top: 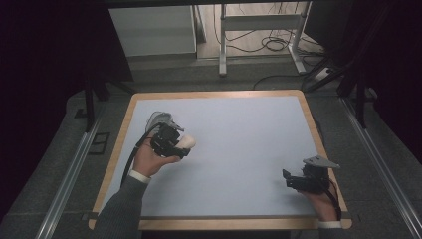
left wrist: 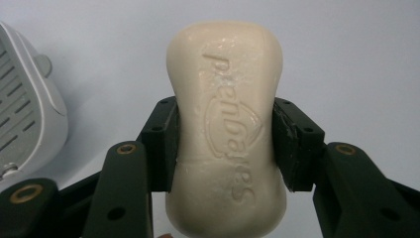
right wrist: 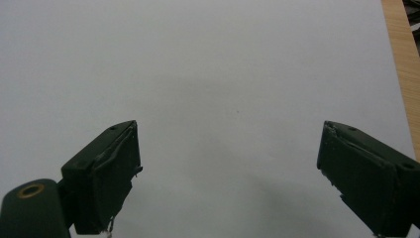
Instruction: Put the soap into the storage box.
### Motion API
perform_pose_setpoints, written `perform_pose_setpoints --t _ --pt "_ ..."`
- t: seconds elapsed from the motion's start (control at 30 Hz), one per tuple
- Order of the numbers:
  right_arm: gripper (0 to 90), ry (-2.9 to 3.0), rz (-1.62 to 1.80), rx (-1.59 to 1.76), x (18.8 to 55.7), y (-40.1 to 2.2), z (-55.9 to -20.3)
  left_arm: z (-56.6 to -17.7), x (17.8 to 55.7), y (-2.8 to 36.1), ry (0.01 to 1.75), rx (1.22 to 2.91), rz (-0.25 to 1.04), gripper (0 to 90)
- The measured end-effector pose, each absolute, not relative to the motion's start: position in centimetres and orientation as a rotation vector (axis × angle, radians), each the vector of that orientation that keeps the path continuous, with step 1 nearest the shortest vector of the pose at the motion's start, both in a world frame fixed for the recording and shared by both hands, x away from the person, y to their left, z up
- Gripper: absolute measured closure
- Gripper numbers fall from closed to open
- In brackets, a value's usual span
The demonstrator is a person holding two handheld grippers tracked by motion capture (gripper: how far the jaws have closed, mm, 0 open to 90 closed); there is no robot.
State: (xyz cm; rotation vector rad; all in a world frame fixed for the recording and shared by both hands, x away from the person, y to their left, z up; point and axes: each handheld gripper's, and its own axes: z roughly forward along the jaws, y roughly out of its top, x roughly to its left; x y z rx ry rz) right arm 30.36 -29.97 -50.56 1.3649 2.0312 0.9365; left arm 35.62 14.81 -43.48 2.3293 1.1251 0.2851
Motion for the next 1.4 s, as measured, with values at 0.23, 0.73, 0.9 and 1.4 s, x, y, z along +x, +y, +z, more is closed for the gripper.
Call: perform_pose_setpoints --t 0.23,0.73,0.9,1.4 --pt "9.4 2.035 0.93 1.366 30.4 -30.0 -50.6 -43.0 36.0 15.1 1.136 2.319 0.306 49.7" --pt "9.4 2.034 0.922 1.367 30.4 -30.0 -50.7 -42.3 37.0 15.9 1.155 2.32 0.333 49.7" --pt "9.4 2.04 0.921 1.363 30.4 -29.9 -50.8 -42.2 37.5 16.3 1.173 2.311 0.339 49.7" --pt "9.4 2.035 0.918 1.369 30.5 -30.1 -50.8 -41.5 38.7 17.1 1.219 2.299 0.371 49.7"
